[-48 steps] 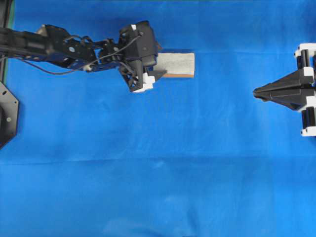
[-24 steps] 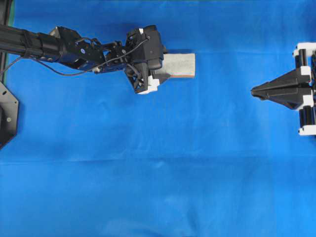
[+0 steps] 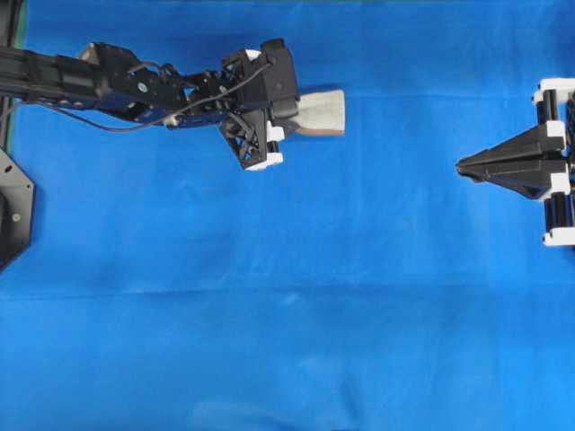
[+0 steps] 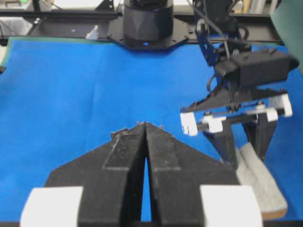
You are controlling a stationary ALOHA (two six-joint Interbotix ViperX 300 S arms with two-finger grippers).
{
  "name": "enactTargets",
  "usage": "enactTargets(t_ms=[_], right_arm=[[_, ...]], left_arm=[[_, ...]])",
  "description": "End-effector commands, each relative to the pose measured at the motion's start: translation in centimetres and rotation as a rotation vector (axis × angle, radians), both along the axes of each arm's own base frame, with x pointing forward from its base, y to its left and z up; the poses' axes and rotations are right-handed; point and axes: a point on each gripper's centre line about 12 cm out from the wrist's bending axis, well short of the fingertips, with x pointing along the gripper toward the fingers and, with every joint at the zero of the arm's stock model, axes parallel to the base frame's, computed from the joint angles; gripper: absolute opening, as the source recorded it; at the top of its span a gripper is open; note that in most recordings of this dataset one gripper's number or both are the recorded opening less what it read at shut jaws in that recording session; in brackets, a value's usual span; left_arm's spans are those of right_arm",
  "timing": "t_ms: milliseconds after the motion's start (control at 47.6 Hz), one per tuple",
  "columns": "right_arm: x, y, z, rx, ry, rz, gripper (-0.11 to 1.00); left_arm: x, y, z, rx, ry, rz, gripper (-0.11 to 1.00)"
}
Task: Hand over the sponge with the left arm and wipe it with the right arm.
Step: 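Lift the sponge with the left gripper toward the right gripper, then move the right gripper in and grasp the sponge's free end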
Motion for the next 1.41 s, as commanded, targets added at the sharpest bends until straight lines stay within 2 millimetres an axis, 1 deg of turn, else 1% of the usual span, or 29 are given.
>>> enactTargets(t_ms=[0, 84, 210, 315, 420, 546, 651, 861, 1050, 1176, 1197, 1303, 1387], right_arm=[[0.2, 0.0, 0.7, 0.001, -0.018, -0.002, 0.01], [0.3, -0.1, 0.6, 0.001, -0.015, -0.003, 0.01], [0.4, -0.3, 0.5, 0.003, -0.009, -0.014, 0.01], [0.4, -0.5, 0.4, 0.001, -0.006, -0.023, 0.01], [0.5, -0.8, 0.2, 0.002, 0.003, -0.034, 0.01], [0.8, -0.8, 0.0, 0.004, 0.017, -0.036, 0.01], [1.1, -0.9, -0.1, 0.004, 0.024, -0.037, 0.01], [2.2, -0.9, 0.0, 0.021, 0.042, -0.04, 0.01], [4.1, -1.0, 0.1, 0.033, 0.071, -0.04, 0.01], [5.8, -1.1, -0.4, 0.034, 0.109, -0.042, 0.02], [6.1, -1.2, -0.5, 0.035, 0.115, -0.042, 0.04], [7.9, -1.3, -1.3, 0.035, 0.157, -0.042, 0.36], [9.3, -1.3, -1.9, 0.033, 0.188, -0.042, 0.59]], left_arm=[[0.1, -0.6, 3.0, -0.002, -0.047, -0.002, 0.33], [-0.2, -1.4, 4.5, -0.005, -0.048, -0.016, 0.33], [-0.4, -3.3, 7.0, -0.009, -0.055, -0.056, 0.33], [-0.8, -5.4, 8.5, -0.015, -0.064, -0.1, 0.33], [-1.0, -7.5, 9.7, -0.038, -0.093, -0.133, 0.33], [-1.2, -9.5, 10.2, -0.076, -0.112, -0.152, 0.33], [-1.1, -10.2, 10.2, -0.094, -0.113, -0.158, 0.33], [-0.9, -10.4, 10.3, -0.096, -0.118, -0.162, 0.32], [-0.9, -10.7, 10.4, -0.098, -0.119, -0.168, 0.33], [-0.9, -10.8, 10.3, -0.095, -0.117, -0.172, 0.33], [-0.9, -10.7, 10.3, -0.097, -0.116, -0.17, 0.33], [-1.0, -10.7, 10.3, -0.096, -0.116, -0.171, 0.33], [-1.0, -10.7, 10.3, -0.096, -0.116, -0.171, 0.33]])
